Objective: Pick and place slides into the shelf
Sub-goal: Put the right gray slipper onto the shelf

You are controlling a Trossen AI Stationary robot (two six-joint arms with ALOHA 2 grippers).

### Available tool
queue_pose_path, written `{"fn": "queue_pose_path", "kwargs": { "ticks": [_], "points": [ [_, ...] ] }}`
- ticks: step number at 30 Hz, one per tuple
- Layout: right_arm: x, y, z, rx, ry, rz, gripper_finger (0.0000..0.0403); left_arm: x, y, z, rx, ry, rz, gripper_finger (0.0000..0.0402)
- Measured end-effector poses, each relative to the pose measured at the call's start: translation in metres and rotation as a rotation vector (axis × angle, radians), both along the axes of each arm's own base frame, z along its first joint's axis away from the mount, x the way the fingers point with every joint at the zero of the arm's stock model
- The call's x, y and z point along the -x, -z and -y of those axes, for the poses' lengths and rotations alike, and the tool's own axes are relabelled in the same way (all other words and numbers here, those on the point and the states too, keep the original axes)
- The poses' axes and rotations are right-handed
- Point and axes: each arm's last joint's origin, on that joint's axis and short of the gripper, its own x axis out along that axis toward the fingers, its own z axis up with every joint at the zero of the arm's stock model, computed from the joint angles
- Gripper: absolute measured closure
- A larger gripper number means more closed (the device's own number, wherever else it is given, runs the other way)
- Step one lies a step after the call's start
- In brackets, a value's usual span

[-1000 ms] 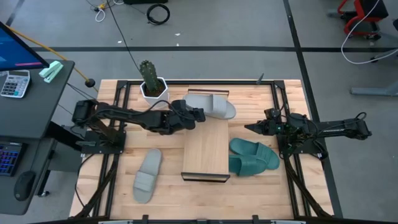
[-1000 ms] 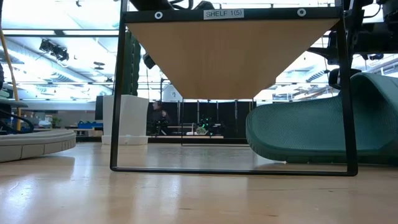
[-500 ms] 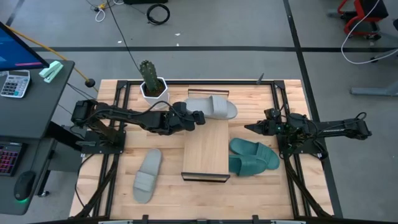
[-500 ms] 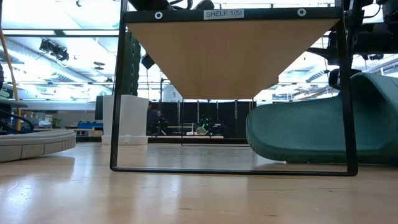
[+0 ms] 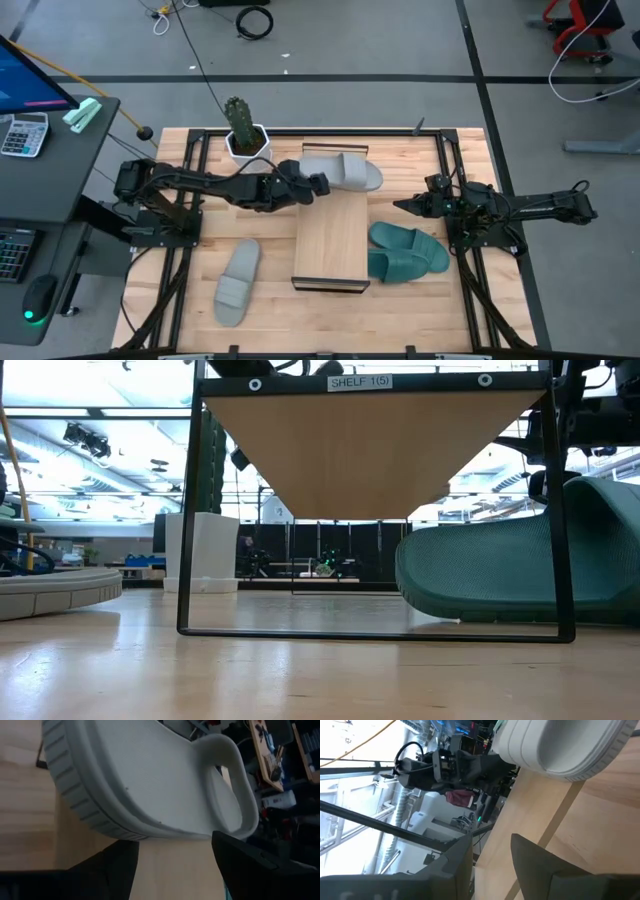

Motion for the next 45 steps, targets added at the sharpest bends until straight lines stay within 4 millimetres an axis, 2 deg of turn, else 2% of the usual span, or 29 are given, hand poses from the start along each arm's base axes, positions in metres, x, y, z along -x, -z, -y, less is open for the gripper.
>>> {"fn": "queue_pose_path", "kwargs": {
  "ticks": [10,21,26,33,38,45],
  "points": [
    [0.000,0.000,0.000,0.000,0.000,0.000,0.0261,0.000,0.000,-0.003,0.006,-0.004,-0.004,0.0154],
    [0.000,0.000,0.000,-0.016,-0.013,0.000,0.0261,-0.001,0.001,-0.003,0.070,0.112,-0.019,0.0146],
    [0.000,0.001,-0.001,-0.016,-0.021,-0.005,0.0261,0.003,-0.007,-0.006,0.076,0.201,-0.024,0.0145],
    [0.000,0.001,-0.001,-0.016,-0.023,-0.009,0.0261,0.008,-0.024,-0.007,0.035,0.173,0.064,0.0147],
    [-0.001,0.002,-0.001,-0.018,-0.024,-0.018,0.0261,0.003,-0.033,-0.002,0.047,0.238,0.163,0.0147],
    [-0.003,0.004,-0.002,-0.019,-0.051,-0.041,0.0261,0.005,-0.025,0.011,0.067,0.275,0.097,0.0158]
  ]
}}
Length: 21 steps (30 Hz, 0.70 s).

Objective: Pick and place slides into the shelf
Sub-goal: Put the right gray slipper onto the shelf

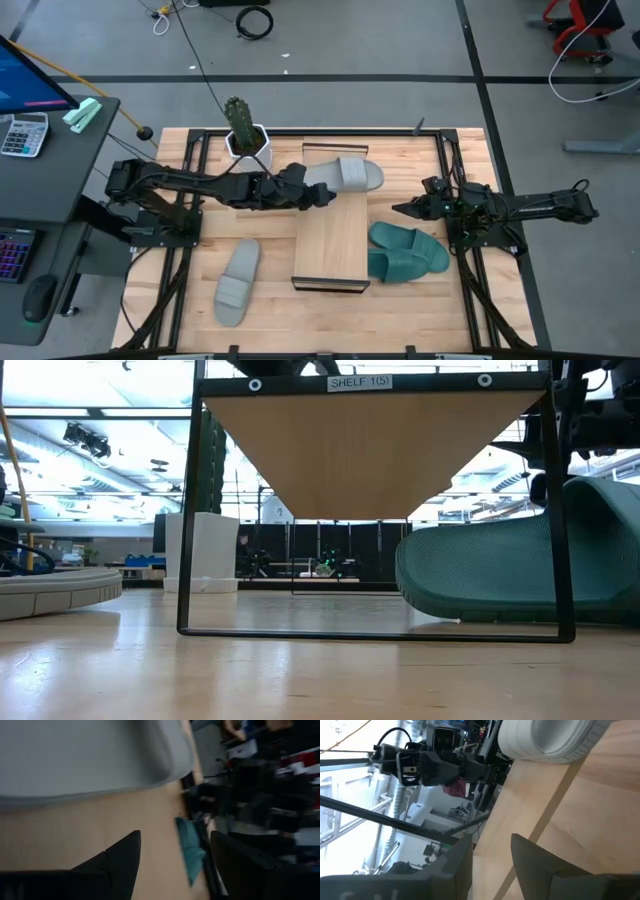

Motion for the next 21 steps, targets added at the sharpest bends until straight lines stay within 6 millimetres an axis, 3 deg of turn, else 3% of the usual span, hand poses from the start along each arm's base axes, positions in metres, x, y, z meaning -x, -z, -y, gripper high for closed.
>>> {"fn": "queue_pose_path", "kwargs": {
  "ticks": [16,21],
  "points": [
    [-0.008,0.001,0.000,0.039,0.007,-0.001,0.0261,-0.002,-0.004,-0.002,0.010,-0.020,0.056,0.0170],
    [-0.014,-0.004,0.000,0.138,0.006,-0.018,0.0261,-0.003,-0.004,0.000,0.018,0.005,0.055,0.0170]
  ]
}}
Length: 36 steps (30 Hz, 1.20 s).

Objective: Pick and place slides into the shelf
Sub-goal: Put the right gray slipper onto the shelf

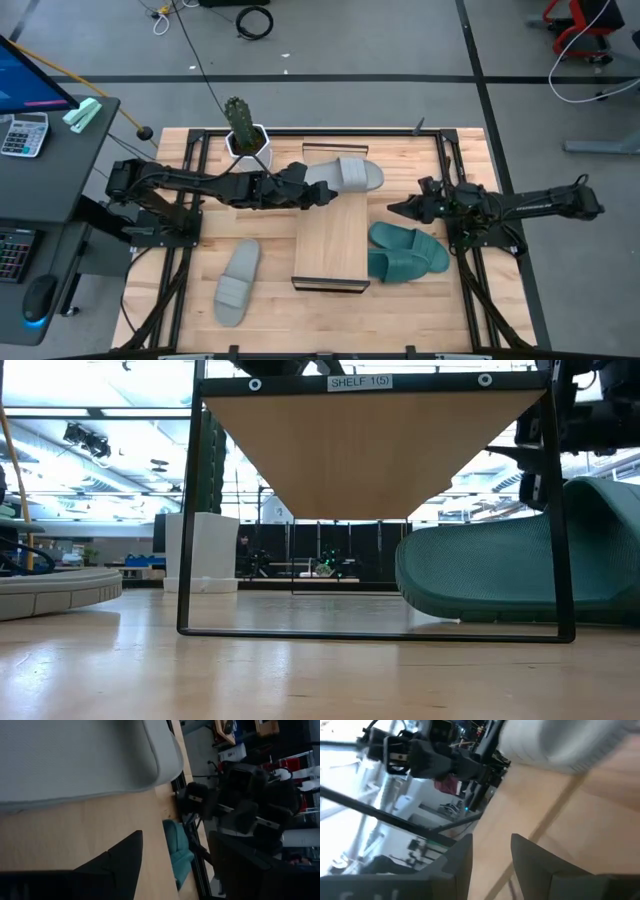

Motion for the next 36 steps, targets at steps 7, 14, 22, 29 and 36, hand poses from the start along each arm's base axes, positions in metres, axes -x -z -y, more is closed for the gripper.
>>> {"fn": "queue_pose_path", "kwargs": {
  "ticks": [7,14,22,29,36],
  "points": [
    [-0.014,-0.012,0.009,0.102,0.077,-0.201,0.0261,-0.002,-0.003,0.006,0.000,0.016,0.039,0.0170],
    [-0.024,-0.012,0.021,0.052,0.099,-0.283,0.0261,-0.003,-0.011,0.029,-0.013,0.061,0.124,0.0175],
    [-0.029,-0.022,0.027,0.071,0.121,-0.260,0.0261,0.006,0.005,0.039,-0.018,0.018,-0.043,0.0182],
    [-0.029,-0.023,0.030,0.068,0.132,-0.261,0.0261,0.010,0.013,0.021,-0.013,-0.052,-0.142,0.0199],
    [-0.029,-0.023,0.029,0.068,0.130,-0.260,0.0261,0.011,0.015,0.015,-0.010,-0.056,-0.172,0.0226]
  ]
}}
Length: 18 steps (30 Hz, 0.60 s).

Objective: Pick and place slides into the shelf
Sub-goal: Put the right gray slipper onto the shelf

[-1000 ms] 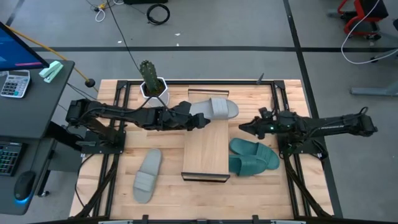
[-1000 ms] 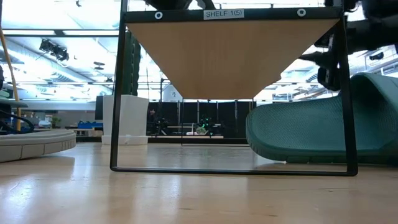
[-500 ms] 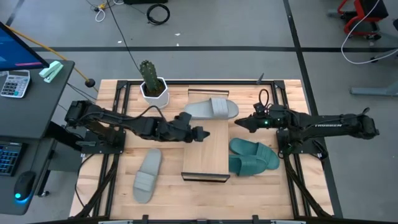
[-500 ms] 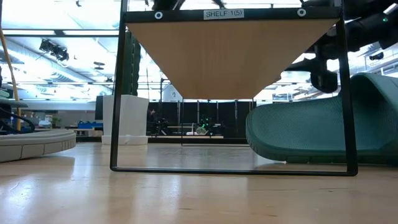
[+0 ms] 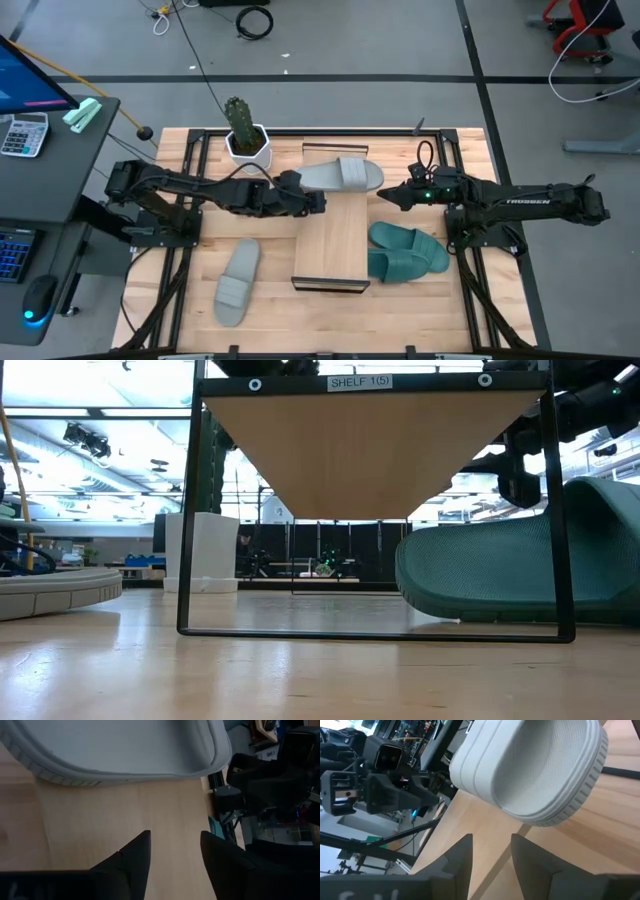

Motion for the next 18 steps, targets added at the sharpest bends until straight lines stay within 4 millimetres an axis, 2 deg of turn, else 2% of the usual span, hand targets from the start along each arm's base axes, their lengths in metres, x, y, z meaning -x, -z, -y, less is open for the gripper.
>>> {"fn": "queue_pose_path", "kwargs": {
  "ticks": [7,18],
  "points": [
    [-0.001,0.001,0.000,0.000,0.007,-0.009,0.0261,0.006,0.007,-0.002,-0.015,0.002,-0.096,0.0247],
    [-0.007,0.006,0.000,-0.037,-0.021,-0.028,0.0261,0.006,0.007,-0.023,-0.061,-0.021,-0.131,0.0275]
  ]
}}
